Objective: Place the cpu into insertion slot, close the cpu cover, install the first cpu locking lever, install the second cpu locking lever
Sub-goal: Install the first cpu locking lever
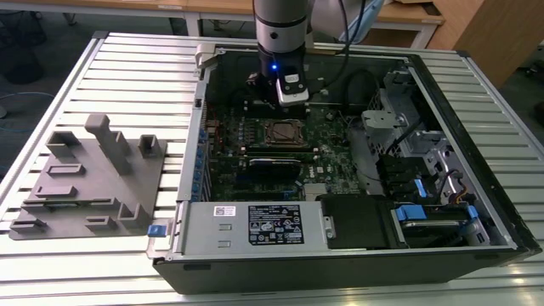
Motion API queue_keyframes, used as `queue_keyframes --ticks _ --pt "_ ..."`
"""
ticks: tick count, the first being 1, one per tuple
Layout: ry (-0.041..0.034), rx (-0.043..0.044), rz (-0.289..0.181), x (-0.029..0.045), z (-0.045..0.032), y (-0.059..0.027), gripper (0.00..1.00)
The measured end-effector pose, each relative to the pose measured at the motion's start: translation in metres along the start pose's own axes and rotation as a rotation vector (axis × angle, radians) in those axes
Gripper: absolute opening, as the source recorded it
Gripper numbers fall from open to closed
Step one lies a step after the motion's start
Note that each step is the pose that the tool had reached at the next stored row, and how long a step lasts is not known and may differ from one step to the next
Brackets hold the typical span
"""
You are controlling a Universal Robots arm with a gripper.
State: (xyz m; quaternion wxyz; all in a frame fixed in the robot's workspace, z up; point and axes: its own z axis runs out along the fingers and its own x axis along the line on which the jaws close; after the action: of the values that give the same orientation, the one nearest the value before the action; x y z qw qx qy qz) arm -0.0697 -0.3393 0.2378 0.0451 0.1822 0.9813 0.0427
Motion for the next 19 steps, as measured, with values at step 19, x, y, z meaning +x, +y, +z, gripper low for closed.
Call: queue_keyframes --ticks 19 --pt "0.0936 0.0600 0.003 -0.0032 0.0015 0.0011 0.10"
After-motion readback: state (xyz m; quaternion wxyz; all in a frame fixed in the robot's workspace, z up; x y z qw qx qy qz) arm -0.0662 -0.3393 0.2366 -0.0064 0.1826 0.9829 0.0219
